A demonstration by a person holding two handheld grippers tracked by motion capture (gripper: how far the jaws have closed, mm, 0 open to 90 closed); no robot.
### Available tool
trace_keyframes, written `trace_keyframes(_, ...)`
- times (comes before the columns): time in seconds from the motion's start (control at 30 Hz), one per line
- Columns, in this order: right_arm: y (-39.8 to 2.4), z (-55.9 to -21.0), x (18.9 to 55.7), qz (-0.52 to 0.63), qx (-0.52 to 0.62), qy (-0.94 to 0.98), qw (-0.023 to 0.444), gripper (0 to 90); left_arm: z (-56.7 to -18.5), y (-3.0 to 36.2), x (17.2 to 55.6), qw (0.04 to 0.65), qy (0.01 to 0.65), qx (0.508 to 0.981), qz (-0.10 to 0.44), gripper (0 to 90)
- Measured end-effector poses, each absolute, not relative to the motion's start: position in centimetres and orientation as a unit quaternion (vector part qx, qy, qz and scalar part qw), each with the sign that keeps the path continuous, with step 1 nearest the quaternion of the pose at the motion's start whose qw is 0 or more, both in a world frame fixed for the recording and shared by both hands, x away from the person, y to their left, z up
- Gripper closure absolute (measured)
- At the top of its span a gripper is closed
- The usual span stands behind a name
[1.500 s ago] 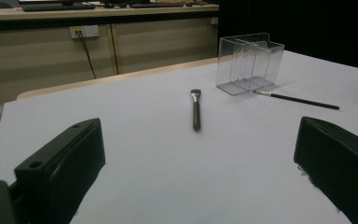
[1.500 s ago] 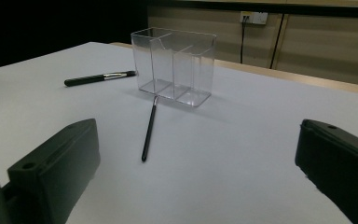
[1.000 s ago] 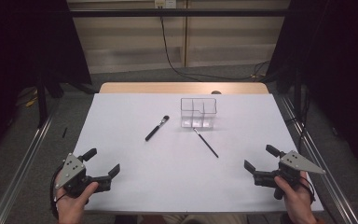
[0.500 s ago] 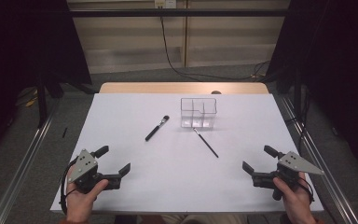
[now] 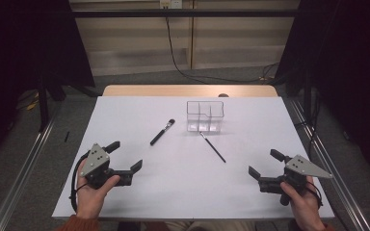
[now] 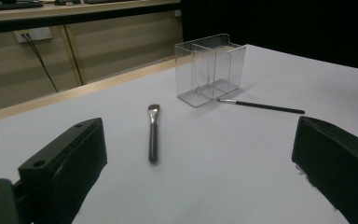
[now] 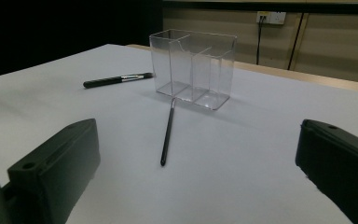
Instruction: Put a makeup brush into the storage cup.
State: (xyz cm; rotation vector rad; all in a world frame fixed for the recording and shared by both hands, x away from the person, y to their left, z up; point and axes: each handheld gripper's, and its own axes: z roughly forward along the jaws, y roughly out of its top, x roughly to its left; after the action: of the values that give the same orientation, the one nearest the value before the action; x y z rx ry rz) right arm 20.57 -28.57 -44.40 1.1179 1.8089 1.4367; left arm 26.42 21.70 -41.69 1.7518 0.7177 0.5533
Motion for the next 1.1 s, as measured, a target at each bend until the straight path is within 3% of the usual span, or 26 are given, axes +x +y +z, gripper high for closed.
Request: trace_keyframes(1.1, -28.5, -44.5, 20.7, 0.538, 0.413, 0.68, 0.279, 0.0, -39.8, 18.0, 32.8, 0.547, 0.297, 0.747, 0.231, 3.6)
